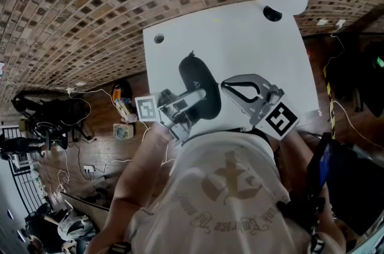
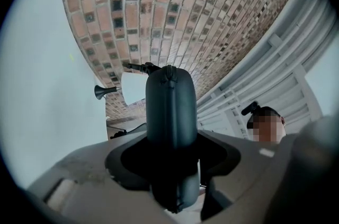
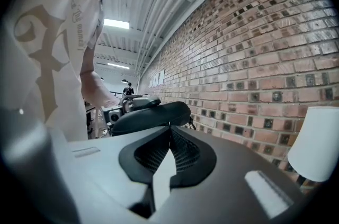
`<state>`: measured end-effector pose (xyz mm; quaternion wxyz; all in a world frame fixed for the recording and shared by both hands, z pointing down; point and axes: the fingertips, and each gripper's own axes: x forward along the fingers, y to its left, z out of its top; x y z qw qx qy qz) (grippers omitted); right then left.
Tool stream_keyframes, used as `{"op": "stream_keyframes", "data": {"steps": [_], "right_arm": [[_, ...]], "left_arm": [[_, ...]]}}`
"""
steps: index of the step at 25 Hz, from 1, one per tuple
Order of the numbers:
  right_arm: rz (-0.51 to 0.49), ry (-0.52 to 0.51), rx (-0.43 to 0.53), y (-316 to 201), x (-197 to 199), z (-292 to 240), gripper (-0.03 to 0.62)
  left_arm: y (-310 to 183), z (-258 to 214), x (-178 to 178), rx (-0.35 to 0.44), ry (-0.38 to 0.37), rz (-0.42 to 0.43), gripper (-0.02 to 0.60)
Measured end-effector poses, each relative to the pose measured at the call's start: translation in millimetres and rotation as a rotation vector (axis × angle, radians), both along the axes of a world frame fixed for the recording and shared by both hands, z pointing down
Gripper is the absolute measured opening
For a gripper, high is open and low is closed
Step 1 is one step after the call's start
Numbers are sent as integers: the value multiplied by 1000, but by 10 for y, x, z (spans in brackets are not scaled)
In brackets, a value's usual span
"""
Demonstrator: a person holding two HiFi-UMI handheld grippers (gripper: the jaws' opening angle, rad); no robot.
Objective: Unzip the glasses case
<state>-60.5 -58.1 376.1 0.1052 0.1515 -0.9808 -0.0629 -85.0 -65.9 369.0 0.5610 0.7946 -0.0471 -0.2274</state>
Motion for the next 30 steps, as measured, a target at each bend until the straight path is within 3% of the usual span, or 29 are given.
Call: {"op": "stream_keyframes", "data": {"steps": [13, 30], "right_arm": [[21, 1, 9, -47, 84, 3, 9], [37, 33, 26, -94, 142, 28, 9]], "left_arm": [[169, 53, 160, 73, -137, 136, 261], [401, 281, 207, 113, -299, 277, 265]]}}
